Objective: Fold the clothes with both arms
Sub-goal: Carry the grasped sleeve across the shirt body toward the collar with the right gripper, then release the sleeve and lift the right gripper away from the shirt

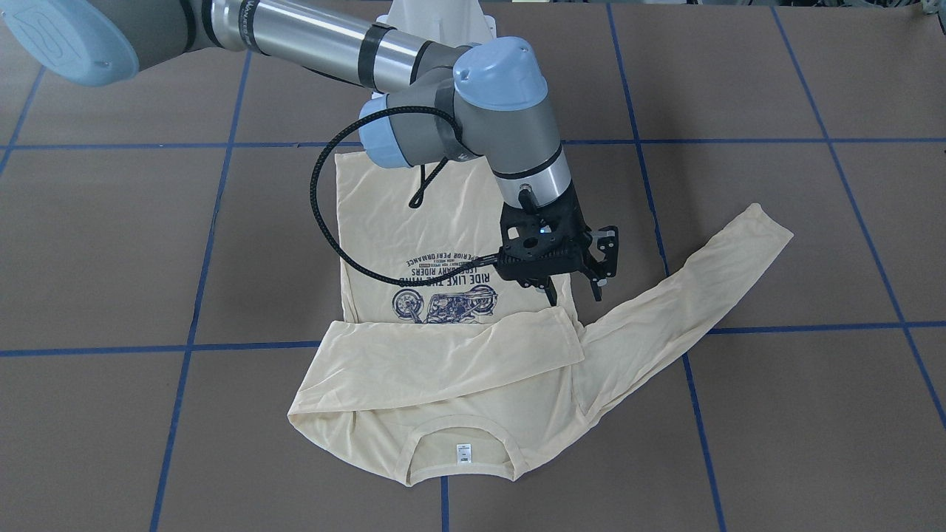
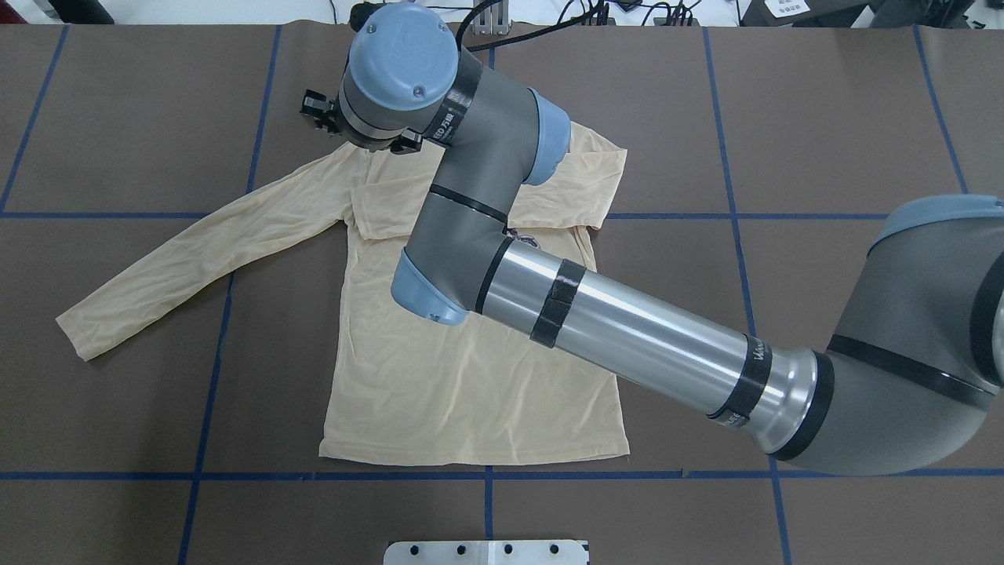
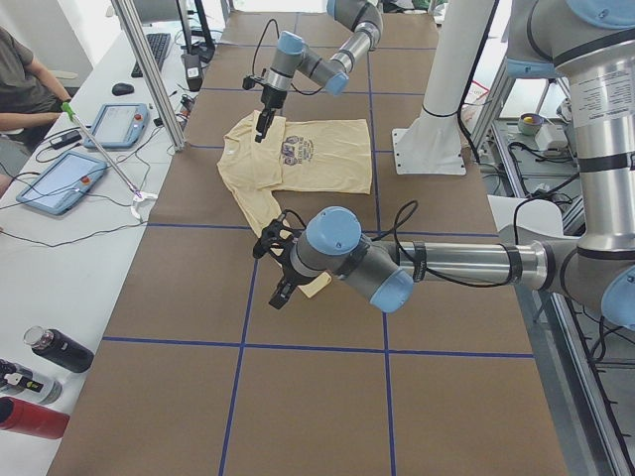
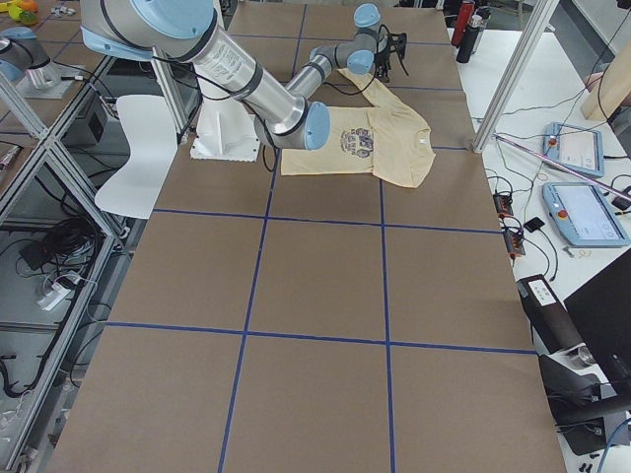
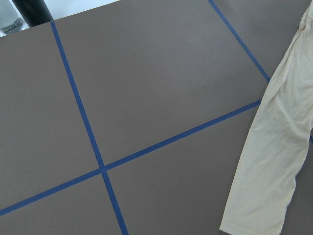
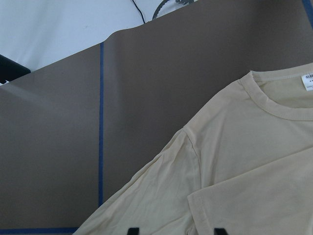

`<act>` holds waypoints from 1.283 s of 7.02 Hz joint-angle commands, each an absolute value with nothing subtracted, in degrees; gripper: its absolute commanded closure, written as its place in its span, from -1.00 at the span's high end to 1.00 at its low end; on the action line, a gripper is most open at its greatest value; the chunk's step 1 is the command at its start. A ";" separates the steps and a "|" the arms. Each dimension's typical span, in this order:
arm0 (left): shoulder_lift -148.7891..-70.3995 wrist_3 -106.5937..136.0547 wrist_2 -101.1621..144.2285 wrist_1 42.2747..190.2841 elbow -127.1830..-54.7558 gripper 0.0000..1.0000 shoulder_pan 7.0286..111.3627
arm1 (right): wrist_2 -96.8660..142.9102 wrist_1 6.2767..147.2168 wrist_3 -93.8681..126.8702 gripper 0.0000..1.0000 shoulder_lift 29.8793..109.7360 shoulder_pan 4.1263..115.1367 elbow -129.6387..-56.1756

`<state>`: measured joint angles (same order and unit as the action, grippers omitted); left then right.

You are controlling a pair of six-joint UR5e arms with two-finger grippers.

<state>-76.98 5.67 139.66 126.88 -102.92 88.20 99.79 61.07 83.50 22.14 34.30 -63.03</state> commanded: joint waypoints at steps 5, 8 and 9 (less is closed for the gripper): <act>-83.76 27.65 138.69 129.18 -97.23 0.99 73.25 | 113.46 74.36 87.36 0.97 54.09 42.70 -98.57; -83.94 36.81 133.33 143.49 -87.57 0.93 66.20 | 115.93 74.36 87.36 0.97 64.58 44.73 -107.30; -83.85 37.26 133.77 143.96 -86.06 0.81 64.88 | 115.84 74.36 87.45 0.97 64.86 44.65 -107.40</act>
<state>-83.89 35.75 133.79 141.71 -88.62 66.90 115.60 74.35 87.38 63.33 44.48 -106.23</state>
